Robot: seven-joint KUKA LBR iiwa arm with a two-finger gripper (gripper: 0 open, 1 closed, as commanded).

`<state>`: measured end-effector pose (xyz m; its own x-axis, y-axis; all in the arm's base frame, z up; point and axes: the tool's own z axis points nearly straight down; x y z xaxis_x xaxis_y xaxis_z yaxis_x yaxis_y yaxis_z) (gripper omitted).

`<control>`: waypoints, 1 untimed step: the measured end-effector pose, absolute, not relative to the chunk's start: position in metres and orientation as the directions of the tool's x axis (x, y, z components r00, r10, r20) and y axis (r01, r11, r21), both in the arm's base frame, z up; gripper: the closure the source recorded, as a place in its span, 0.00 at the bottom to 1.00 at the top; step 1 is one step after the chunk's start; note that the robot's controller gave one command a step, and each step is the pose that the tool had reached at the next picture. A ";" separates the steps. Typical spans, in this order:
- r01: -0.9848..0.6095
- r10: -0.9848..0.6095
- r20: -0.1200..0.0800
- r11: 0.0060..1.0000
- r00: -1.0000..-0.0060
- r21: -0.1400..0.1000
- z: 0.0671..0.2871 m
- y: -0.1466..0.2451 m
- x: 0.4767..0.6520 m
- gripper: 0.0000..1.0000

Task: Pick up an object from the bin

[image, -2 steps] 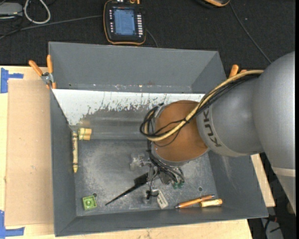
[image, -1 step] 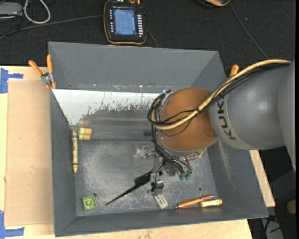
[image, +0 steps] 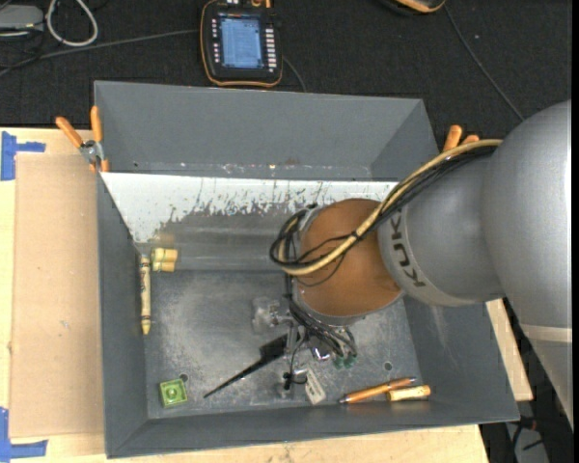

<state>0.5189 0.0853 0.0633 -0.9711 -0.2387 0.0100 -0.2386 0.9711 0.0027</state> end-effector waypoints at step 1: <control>-0.379 -0.379 -0.011 0.925 -0.925 0.001 0.069 0.093 0.530 0.00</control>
Offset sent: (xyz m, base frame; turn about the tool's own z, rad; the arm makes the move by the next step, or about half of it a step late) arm 0.0003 0.0002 0.0002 -0.0071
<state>0.5300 0.0932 0.0693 -0.9251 -0.3794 -0.0114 -0.3795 0.9252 0.0012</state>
